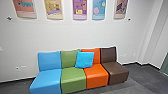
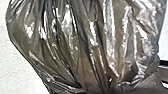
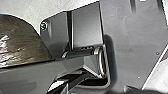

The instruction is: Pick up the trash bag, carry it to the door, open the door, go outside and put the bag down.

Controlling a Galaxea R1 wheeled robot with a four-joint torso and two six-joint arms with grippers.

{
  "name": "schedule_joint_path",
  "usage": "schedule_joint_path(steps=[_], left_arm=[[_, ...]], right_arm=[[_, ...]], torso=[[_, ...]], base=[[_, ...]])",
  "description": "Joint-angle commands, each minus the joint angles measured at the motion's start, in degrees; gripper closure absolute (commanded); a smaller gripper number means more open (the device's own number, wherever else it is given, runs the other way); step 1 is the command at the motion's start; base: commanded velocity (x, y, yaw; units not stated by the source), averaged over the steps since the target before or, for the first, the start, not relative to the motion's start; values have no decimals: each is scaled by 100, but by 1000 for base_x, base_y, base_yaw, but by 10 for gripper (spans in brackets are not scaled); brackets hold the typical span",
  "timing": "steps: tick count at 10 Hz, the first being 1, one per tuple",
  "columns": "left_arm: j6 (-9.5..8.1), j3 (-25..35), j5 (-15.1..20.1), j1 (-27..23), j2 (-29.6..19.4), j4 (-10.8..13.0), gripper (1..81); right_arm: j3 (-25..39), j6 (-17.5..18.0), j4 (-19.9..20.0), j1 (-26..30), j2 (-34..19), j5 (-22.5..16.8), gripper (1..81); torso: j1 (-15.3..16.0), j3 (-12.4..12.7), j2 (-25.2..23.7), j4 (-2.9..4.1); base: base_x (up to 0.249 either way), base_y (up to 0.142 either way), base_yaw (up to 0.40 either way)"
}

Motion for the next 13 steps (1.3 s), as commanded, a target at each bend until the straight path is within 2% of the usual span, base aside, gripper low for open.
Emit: schedule_joint_path(steps=[1, 3, 4, 5, 6, 7, 9, 10, 11, 12, 13], left_arm=[[157, -31, 501, -323, 35, 1, 811], [201, -102, 457, -243, 26, -25, 811], [201, -119, 118, -226, 60, -17, 811], [209, -119, -386, -191, 105, -8, 811], [201, -119, -729, -182, 157, 10, 811], [201, -163, -765, -182, 192, 1, 811], [192, -189, -747, -199, 262, 10, 811], [192, -189, -712, -199, 289, 10, 811], [192, -189, -703, -199, 307, 10, 811], [192, -189, -685, -199, 289, 10, 811], [192, -181, -676, -182, 298, -8, 811]], right_arm=[[-228, -13, -145, 279, 164, -422, 10], [-228, -13, -145, 304, 164, -422, 10], [-228, -13, -145, 305, 181, -430, 10], [-228, -13, -128, 279, 182, -422, 10], [-228, -4, -128, 279, 182, -422, 10], [-228, -4, -119, 279, 199, -422, 10], [-228, -4, -119, 279, 217, -422, 10], [-228, 4, -119, 279, 226, -422, 10], [-228, -4, -119, 279, 226, -422, 10], [-246, -4, -119, 279, 217, -422, 10], [-246, -4, -119, 279, 217, -422, 10]], torso=[[0, 0, 0, 0], [-2, 0, 0, 0], [-2, 0, 0, 0], [-2, 0, 0, 0], [-2, 250, 0, 0], [-2, 272, 0, 0], [-2, 580, 2, 0], [-5, 336, 2, 0], [-6, 446, 2, 0], [-11, 481, 0, 0], [-5, 498, 2, 0]], base=[[0, 0, 0], [0, 0, 0], [0, 0, 0], [0, 0, 0], [0, 0, 0], [0, 0, 0], [0, 0, 0], [0, 0, 0], [-98, 0, 0], [-300, 0, 0], [0, 0, 0]])
